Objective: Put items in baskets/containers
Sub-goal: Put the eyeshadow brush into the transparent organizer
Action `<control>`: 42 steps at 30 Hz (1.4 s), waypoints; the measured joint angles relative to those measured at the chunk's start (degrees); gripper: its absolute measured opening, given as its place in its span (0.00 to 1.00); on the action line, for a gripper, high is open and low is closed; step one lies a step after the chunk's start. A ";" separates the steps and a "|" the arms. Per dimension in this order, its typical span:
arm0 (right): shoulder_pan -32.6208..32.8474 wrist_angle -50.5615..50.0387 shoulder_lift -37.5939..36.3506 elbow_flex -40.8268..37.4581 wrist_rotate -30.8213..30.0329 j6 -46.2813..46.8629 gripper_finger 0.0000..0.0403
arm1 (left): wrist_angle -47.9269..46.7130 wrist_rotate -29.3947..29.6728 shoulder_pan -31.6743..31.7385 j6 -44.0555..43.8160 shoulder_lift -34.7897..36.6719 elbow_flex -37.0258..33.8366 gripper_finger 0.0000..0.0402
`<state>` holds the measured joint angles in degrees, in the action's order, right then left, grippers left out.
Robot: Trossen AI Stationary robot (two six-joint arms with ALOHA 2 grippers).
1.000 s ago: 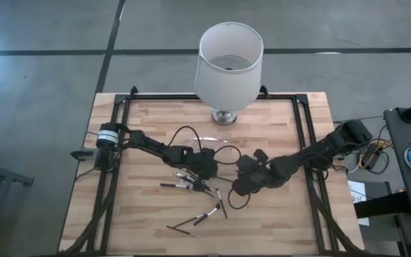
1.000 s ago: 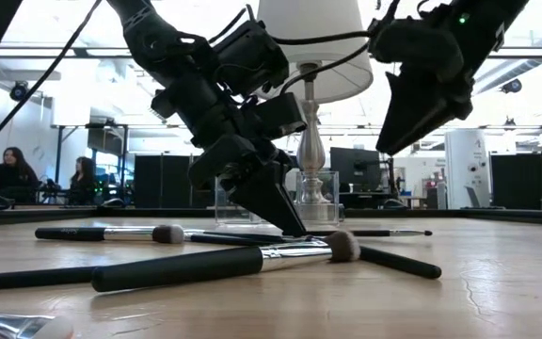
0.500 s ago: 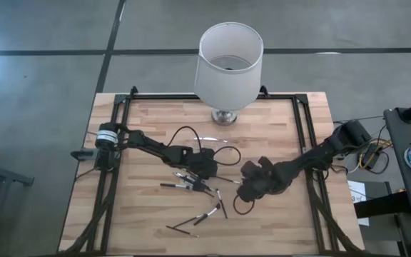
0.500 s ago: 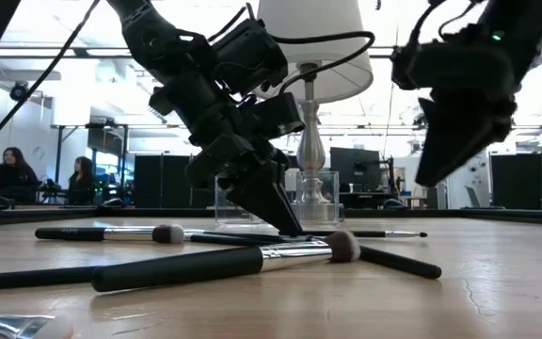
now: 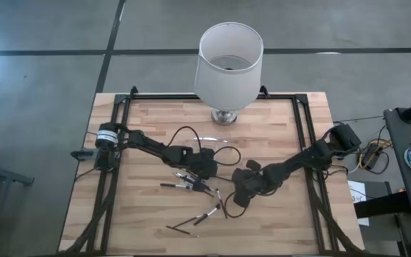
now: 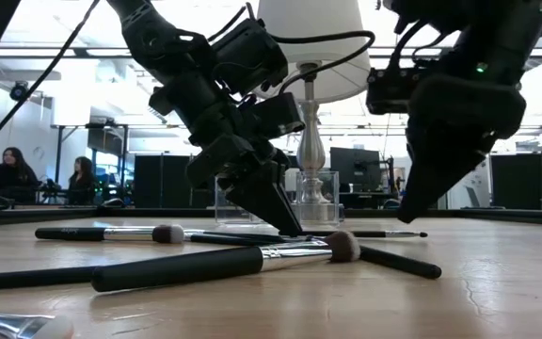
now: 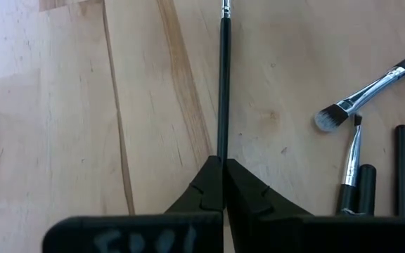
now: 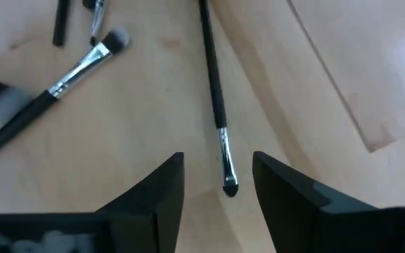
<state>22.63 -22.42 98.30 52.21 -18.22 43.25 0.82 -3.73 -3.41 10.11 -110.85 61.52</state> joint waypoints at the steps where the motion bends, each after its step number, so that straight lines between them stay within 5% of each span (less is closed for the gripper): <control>1: -0.07 0.00 0.00 0.00 0.05 -1.40 0.43 | 0.00 0.02 -0.08 -0.02 0.00 0.00 0.00; 18: -5.09 4.83 4.42 -0.04 6.71 -7.19 0.36 | 0.48 0.40 -0.16 -2.65 -0.04 0.00 0.00; 31: -5.46 3.72 4.70 -0.53 7.59 -7.49 0.05 | 0.74 1.66 -0.19 -3.08 -0.04 -0.04 0.00; 42: -5.39 -1.43 2.19 1.19 9.66 -6.32 0.03 | -1.03 3.16 -0.15 -4.86 6.96 -0.17 0.04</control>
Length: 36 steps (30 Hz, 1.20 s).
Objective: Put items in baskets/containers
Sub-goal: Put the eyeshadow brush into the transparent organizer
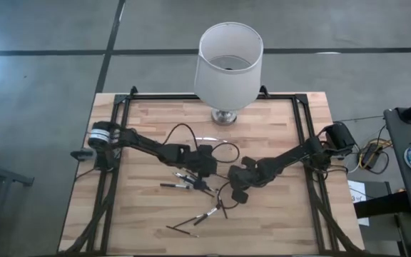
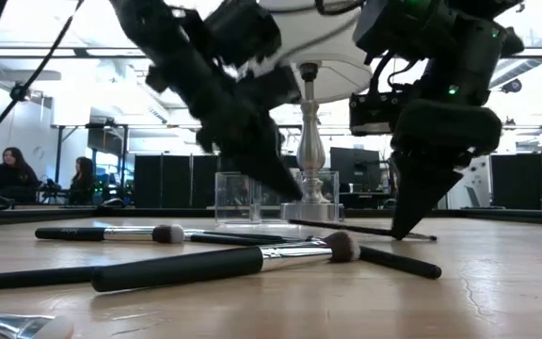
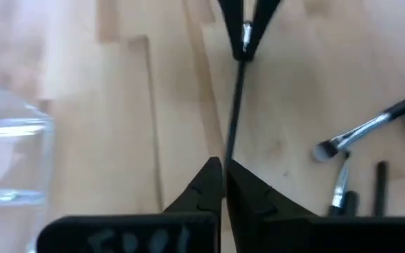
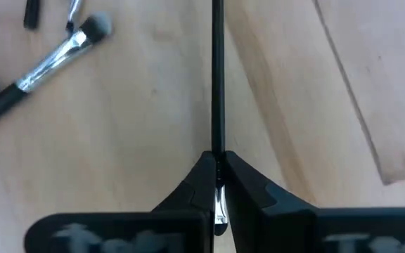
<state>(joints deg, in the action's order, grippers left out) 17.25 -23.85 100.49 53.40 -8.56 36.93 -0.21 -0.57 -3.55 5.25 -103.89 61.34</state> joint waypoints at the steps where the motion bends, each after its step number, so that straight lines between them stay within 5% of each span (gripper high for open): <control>1: 0.05 -1.10 -0.36 0.26 0.58 0.89 0.03 | -0.35 0.10 0.00 -0.58 1.35 0.02 0.04; 15: -1.18 0.52 -16.54 2.22 8.60 33.88 0.03 | -15.25 9.43 -0.44 -3.41 27.01 -4.25 0.05; 22: -1.59 4.67 -22.96 2.00 -4.56 47.07 0.03 | -15.39 14.39 -0.39 -3.42 38.75 -9.01 0.05; 30: -3.17 0.93 -24.16 1.84 -4.79 48.67 0.03 | -14.96 14.29 -0.44 -4.28 46.94 -11.44 0.05; 33: -5.37 7.81 -24.39 1.63 0.49 48.54 0.03 | -15.13 14.26 -0.44 -4.28 48.83 -12.09 0.05; 36: -6.85 2.43 -23.90 3.08 4.30 40.53 0.03 | -15.33 14.19 -0.44 -4.28 49.60 -12.12 0.05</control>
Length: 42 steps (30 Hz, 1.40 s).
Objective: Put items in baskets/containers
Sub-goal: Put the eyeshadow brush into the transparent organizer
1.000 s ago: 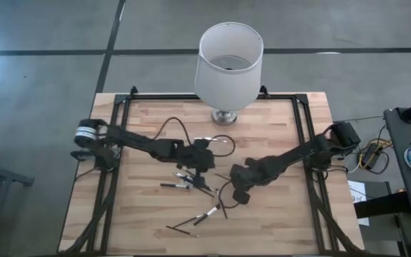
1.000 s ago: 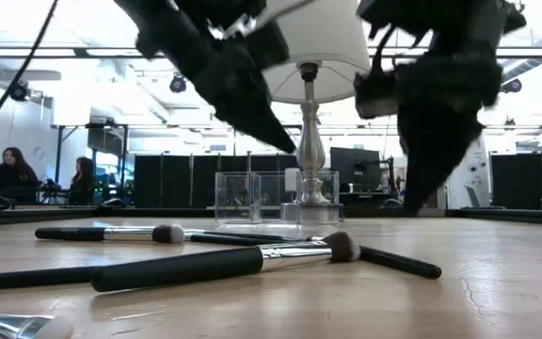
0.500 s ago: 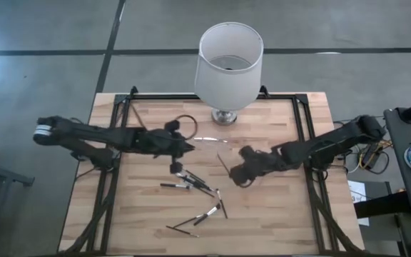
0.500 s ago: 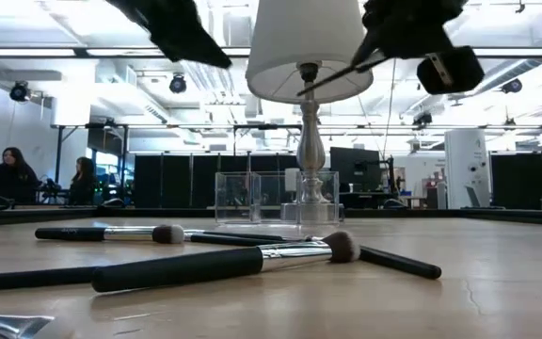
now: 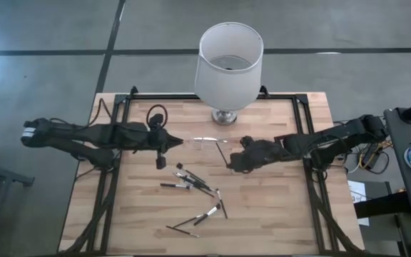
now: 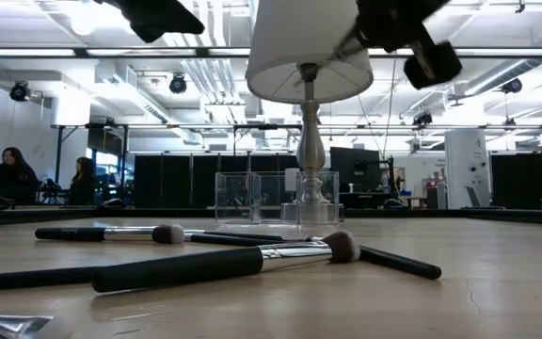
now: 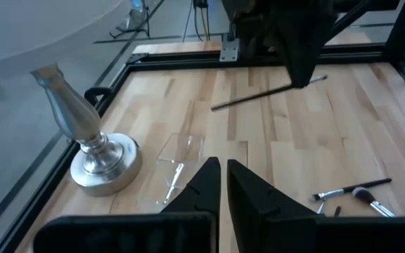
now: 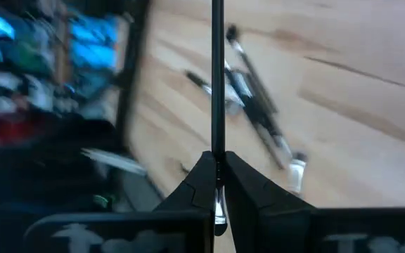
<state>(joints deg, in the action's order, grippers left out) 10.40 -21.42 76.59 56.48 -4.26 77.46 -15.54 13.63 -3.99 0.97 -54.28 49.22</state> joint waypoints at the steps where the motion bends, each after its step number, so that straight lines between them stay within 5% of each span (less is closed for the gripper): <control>1: -0.10 -3.35 0.61 1.25 -0.28 -4.26 0.03 | 0.02 0.00 0.00 0.01 0.12 0.00 0.05; 12: -0.28 -50.47 16.34 28.10 -26.38 -52.59 0.03 | -2.44 -0.04 0.00 0.02 0.67 0.01 0.05; 17: -1.25 -68.29 28.25 38.01 -30.79 -66.31 0.03 | -6.36 -0.02 0.00 -0.77 1.13 0.01 0.05; 23: -0.89 -68.36 35.97 43.03 -47.77 -83.36 0.03 | -9.49 -0.04 0.00 -4.98 1.25 0.01 0.05; 29: -2.97 -68.77 39.61 45.22 -46.03 -90.79 0.03 | -11.27 -0.02 0.00 -6.52 1.42 0.01 0.05; 34: -4.57 -68.60 40.77 44.78 -52.46 -98.67 0.03 | -11.14 -0.02 0.00 -6.95 1.48 0.01 0.05; 42: -6.06 -67.12 42.67 46.03 -54.58 -111.46 0.03 | -11.15 -0.02 -0.01 -6.84 1.44 0.01 0.05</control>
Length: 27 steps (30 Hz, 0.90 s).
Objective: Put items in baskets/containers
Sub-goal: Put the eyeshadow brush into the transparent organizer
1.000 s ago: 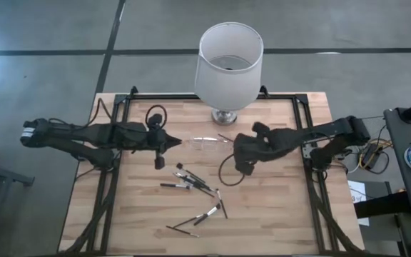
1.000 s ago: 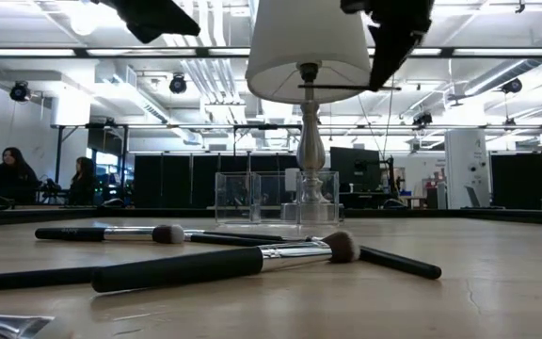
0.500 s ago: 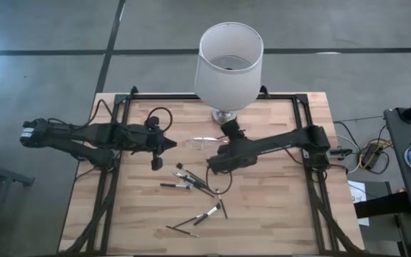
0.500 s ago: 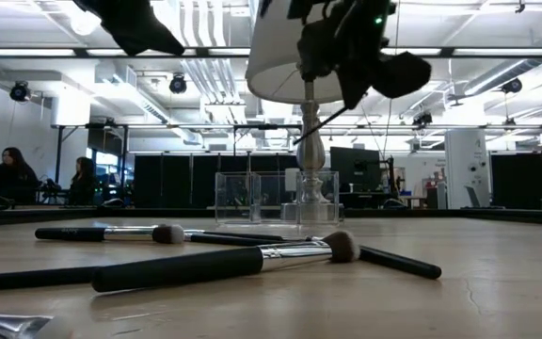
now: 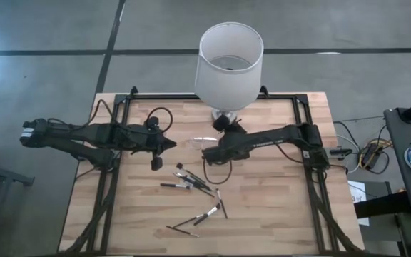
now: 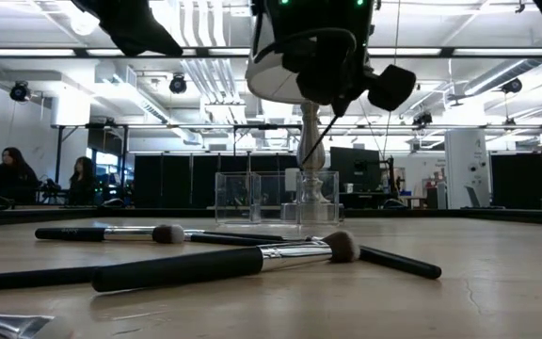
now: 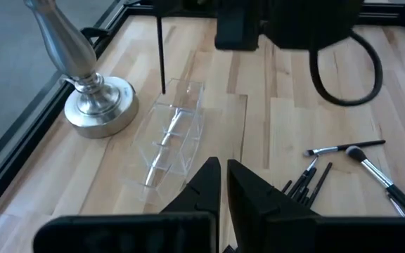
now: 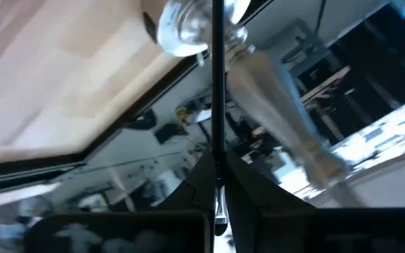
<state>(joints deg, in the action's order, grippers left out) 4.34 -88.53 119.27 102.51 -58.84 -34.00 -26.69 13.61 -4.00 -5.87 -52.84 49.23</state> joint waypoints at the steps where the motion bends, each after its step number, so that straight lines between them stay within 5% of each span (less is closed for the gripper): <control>1: 0.02 0.44 0.64 0.58 -0.25 -1.02 0.03 | 0.01 0.00 0.01 0.00 0.00 0.00 0.05; 17: -0.02 1.90 13.66 18.65 3.58 0.77 0.03 | -0.03 0.00 -0.01 0.05 -0.04 -0.79 0.05; 27: 1.44 1.64 14.40 19.07 7.70 3.17 0.05 | -0.38 -0.01 0.01 0.11 -0.04 -0.79 0.05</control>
<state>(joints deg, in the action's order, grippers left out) 5.78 -86.89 133.67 121.58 -51.15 -30.82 -27.07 13.59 -3.99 -5.76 -52.88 48.45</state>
